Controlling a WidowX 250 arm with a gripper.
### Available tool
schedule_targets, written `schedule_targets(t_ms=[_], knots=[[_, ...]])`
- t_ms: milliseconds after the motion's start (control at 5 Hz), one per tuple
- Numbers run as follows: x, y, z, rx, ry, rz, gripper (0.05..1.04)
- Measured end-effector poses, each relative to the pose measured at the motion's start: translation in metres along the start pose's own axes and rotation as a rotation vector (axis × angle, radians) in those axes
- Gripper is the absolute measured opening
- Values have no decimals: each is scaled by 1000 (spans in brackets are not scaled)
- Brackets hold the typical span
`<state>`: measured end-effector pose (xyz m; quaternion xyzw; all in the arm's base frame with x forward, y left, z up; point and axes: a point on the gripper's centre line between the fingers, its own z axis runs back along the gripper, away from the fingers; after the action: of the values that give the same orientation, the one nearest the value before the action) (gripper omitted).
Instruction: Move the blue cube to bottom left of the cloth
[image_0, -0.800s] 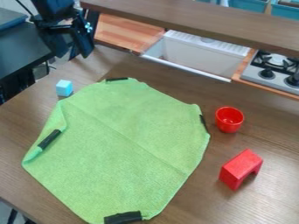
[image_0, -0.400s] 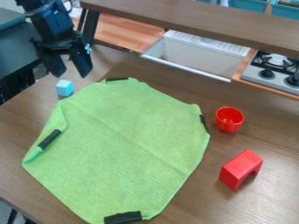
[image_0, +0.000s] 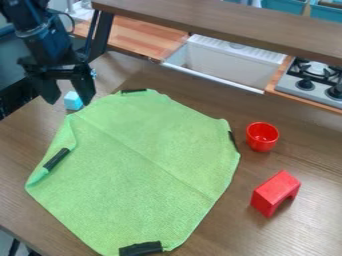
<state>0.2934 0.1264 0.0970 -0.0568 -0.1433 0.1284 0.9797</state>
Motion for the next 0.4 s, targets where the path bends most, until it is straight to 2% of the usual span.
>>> schedule_targets(t_ms=[200,400], knots=[[-8,10,-3,74,-27,20,999],[-12,15,-8,106,-42,39,999]])
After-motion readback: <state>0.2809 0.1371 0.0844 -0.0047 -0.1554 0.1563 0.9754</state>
